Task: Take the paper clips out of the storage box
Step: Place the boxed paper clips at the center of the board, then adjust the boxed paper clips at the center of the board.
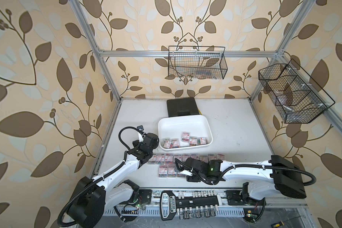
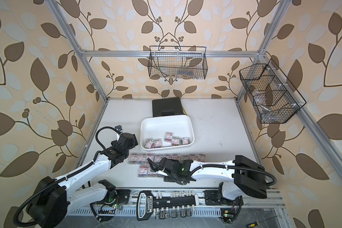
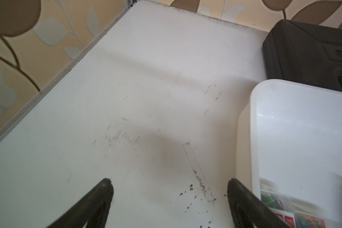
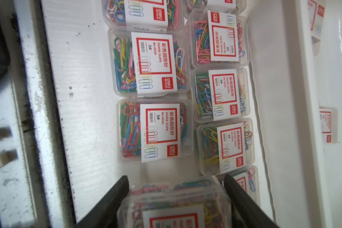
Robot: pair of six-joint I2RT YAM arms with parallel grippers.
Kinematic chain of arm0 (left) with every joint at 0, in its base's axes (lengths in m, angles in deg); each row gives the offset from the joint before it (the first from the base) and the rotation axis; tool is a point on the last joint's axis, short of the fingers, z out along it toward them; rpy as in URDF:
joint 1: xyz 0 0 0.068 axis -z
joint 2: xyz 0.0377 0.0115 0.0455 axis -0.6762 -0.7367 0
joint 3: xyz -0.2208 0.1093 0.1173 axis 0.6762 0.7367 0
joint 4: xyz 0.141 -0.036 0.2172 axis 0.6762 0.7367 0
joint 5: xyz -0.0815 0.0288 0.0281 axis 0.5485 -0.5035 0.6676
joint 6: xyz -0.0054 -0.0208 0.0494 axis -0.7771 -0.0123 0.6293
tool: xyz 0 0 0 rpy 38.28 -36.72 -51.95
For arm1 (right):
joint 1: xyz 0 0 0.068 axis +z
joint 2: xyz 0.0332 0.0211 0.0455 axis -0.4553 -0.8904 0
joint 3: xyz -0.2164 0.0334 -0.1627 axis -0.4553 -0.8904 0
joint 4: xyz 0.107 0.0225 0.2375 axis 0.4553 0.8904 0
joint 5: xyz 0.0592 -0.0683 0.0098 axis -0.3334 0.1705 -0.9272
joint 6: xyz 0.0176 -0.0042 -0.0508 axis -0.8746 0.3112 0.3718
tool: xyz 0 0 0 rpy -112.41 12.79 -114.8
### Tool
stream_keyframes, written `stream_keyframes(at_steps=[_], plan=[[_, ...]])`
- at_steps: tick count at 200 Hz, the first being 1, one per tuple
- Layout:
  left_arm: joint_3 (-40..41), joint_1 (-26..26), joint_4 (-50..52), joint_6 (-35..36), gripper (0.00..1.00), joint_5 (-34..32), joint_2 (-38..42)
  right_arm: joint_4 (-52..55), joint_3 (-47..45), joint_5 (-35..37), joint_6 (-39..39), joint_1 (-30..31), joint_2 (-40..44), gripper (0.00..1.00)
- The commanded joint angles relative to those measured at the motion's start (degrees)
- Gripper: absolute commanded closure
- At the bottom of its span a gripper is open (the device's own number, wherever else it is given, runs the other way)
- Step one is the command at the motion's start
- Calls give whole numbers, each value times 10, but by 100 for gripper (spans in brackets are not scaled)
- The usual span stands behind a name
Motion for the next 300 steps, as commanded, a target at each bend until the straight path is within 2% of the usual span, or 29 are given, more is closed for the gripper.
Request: stream_keyframes(at_steps=[1,27,84,118,147,163,186,221,257,300], plan=[[-15,-6,-2,4,7,-13,-2,4,-5,-3,5,1,2,26],[-15,-6,-2,3,7,-14,-1,0,-9,3,2,0,14,22],[-15,-6,-2,2,7,-13,-1,9,0,4,-2,-1,3,20],[-13,-6,-3,2,7,-13,2,-12,-8,23,-17,-2,63,23],[-12,-6,-4,2,7,-14,4,-44,-28,58,-78,-10,140,28],[-11,-6,-4,1,7,-15,5,-67,-47,87,-125,-11,176,26],[-10,-6,-5,1,7,-15,6,-97,-68,92,-192,-20,204,23],[-10,-6,-5,1,7,-14,6,-92,-48,142,-303,-27,173,24],[-10,-6,-5,3,7,-11,7,-94,-33,190,-344,8,103,27],[-9,-6,-6,5,7,-7,6,-89,-43,225,-391,11,74,30]])
